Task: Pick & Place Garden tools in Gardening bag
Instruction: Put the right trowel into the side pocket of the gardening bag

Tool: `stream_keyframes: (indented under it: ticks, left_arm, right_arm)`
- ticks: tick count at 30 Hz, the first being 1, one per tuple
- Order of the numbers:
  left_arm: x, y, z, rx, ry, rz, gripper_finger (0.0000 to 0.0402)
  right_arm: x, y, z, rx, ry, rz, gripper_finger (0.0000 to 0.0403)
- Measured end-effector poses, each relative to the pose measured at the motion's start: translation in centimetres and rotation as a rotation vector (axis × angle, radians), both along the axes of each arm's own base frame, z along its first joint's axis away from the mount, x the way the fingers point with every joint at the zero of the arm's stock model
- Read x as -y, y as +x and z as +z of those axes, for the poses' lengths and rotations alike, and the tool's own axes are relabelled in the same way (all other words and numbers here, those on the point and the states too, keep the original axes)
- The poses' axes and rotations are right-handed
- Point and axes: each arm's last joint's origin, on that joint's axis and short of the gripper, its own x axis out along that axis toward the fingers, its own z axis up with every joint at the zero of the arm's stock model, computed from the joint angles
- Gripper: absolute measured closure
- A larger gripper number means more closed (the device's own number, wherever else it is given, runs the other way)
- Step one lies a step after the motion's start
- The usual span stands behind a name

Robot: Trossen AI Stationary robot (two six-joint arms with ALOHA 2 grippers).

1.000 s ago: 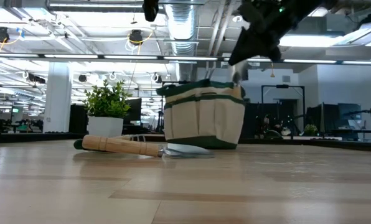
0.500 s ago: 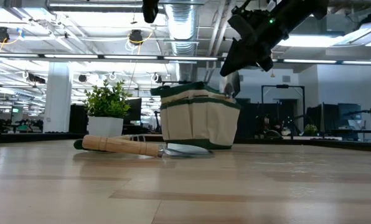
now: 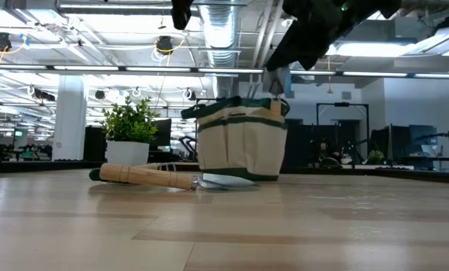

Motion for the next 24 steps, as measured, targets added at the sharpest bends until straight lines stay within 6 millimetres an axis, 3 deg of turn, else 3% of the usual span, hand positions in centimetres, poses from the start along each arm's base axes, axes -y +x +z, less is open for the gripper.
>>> stream_keyframes:
  ticks: [9, 24]
  left_arm:
    - [0.0, 0.0, 0.0, 0.0, 0.0, 0.0, 0.0192]
    - [0.0, 0.0, 0.0, 0.0, 0.0, 0.0, 0.0192]
  right_arm:
    - [0.5, 1.1, -2.0, -0.087, -0.026, 0.068, 0.0403]
    - [1.4, 1.1, -2.2, -0.105, -0.061, 0.067, 0.0402]
